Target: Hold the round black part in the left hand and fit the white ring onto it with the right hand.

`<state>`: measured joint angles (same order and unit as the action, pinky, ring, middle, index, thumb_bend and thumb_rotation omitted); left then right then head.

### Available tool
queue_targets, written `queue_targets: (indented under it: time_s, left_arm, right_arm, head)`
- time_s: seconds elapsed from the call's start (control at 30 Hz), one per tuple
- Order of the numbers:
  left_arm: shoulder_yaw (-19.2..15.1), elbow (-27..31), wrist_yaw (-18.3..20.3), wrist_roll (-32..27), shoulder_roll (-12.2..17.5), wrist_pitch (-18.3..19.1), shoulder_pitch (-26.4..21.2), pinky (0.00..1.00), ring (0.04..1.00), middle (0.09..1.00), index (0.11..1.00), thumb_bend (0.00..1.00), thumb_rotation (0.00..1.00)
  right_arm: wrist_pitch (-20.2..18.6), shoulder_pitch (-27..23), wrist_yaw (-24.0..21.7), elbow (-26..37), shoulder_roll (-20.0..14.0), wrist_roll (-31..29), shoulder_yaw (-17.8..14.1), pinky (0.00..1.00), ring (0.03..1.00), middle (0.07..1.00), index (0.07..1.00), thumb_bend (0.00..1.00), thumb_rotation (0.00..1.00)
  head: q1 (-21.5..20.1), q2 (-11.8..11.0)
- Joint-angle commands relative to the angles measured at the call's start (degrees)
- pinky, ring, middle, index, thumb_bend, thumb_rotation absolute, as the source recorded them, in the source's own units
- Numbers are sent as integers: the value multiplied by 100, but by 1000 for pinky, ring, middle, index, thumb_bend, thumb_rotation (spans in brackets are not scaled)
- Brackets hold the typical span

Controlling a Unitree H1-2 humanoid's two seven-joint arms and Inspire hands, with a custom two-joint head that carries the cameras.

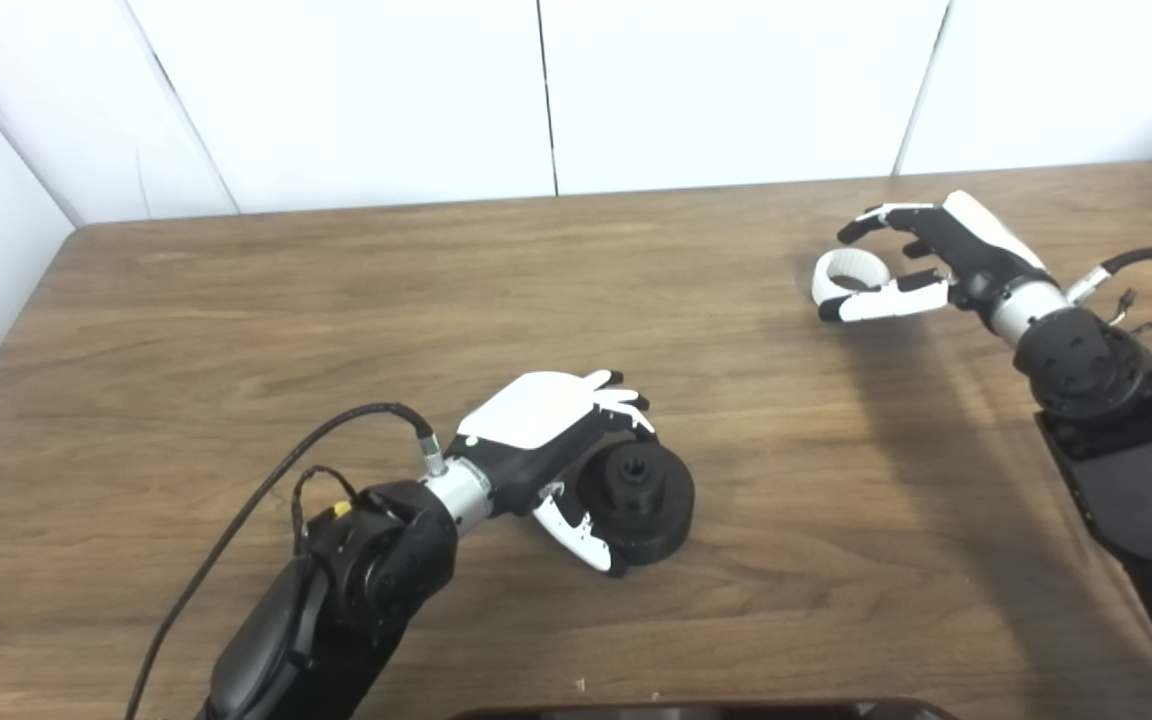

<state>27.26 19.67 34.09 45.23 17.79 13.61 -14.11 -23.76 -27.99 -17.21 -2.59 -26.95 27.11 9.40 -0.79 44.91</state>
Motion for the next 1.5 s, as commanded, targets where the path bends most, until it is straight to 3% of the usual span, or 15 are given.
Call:
queue_targets:
  time_s: [0.0, 0.4, 0.73, 0.93, 1.47]
  left_arm:
    - [-53, 60, 0, 109, 62, -25, -54, 839, 997, 922, 694, 906, 219]
    - [-84, 77, -33, 114, 65, -67, -23, 820, 993, 917, 692, 907, 215]
    - [-81, 66, 13, 118, 73, -60, -33, 828, 999, 925, 697, 906, 228]
    - [-92, 54, 23, 115, 55, -39, -36, 835, 1000, 925, 698, 910, 212]
    - [-86, 38, -24, 132, 11, -58, -48, 836, 997, 920, 693, 908, 222]
  right_arm:
    - [177, -451, 96, 63, -193, 104, -29, 853, 943, 908, 747, 894, 362]
    - [202, -645, 22, -478, -363, 132, 34, 847, 940, 903, 765, 855, 328]
    - [301, -808, -47, -720, -493, 331, 301, 998, 1000, 981, 829, 888, 362]
    - [510, -901, -43, -890, -566, 501, 556, 1000, 1000, 1000, 834, 913, 365]
    - [586, -1132, -112, -1126, -514, 839, 915, 1000, 1000, 994, 813, 923, 363]
  head:
    - [2, 9]
    - [8, 0]
    - [29, -20]
    - [26, -25]
    - [47, -30]
